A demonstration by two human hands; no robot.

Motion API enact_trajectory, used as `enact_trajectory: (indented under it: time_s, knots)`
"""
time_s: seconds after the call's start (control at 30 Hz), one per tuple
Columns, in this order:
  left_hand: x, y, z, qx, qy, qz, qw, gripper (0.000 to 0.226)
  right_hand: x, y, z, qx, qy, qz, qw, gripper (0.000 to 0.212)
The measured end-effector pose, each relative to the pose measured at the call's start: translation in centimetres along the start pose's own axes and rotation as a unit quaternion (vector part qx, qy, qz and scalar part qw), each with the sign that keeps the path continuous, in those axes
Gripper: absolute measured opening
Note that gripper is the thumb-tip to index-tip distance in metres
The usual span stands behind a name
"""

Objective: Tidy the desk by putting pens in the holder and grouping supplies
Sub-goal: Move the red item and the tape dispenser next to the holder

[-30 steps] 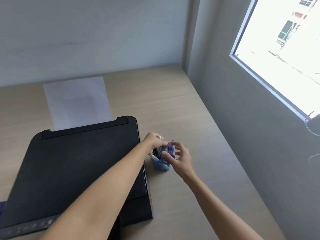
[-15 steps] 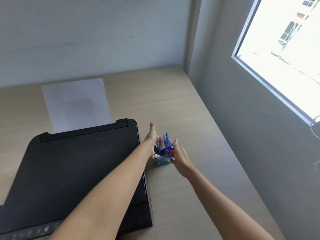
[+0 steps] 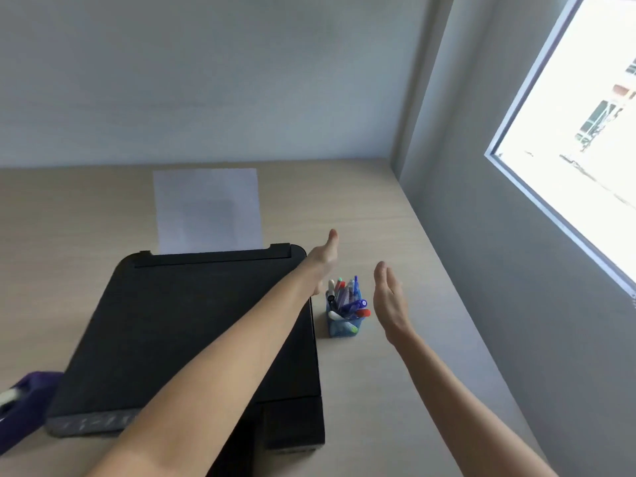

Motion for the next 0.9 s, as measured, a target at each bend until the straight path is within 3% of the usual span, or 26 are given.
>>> enact_trajectory:
  time_s: [0.17,0.3,0.57,0.73,0.8,0.9]
  knots:
    - [-7.7,-8.6,1.5,-0.038,0.134,0.039,0.989,0.063,-0.9,3.8,8.5,-0.047,-0.135,0.03,0.989,0.035]
    - [-12.3,-19.4,8.6,-0.073,0.18,-0.024,0.981,0.038,-4.5,12.2,13.6,-0.046,-0.177,0.146,0.972,0.034]
    - [-16.4,-37.8,30.3,-0.094,0.049,-0.255,0.961,0.011,-16.2,30.7,18.6,-0.025,-0.179,0.375,0.909,0.033]
    - [-17.7,-45.9,41.7,0.034,-0.03,-0.383,0.922,0.013,-22.8,41.4,18.7,-0.122,-0.205,0.492,0.837,0.043]
    - [-17.2,-47.6,44.9,0.107,-0.074,-0.384,0.914,0.02,-24.5,44.8,17.6,-0.186,-0.221,0.528,0.799,0.051]
    - [-15.8,-48.9,47.8,0.179,-0.108,-0.337,0.918,0.059,-25.9,49.1,15.5,-0.278,-0.231,0.568,0.739,0.067]
Point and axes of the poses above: each hand's wrist, its own x-axis towards the middle knuckle, its own y-axis out of the palm, z = x × y, the point moved 3 cm from there along x, towards the middle knuckle, and after that the axes turned 14 degrees about -y, right-handed, at the moved point
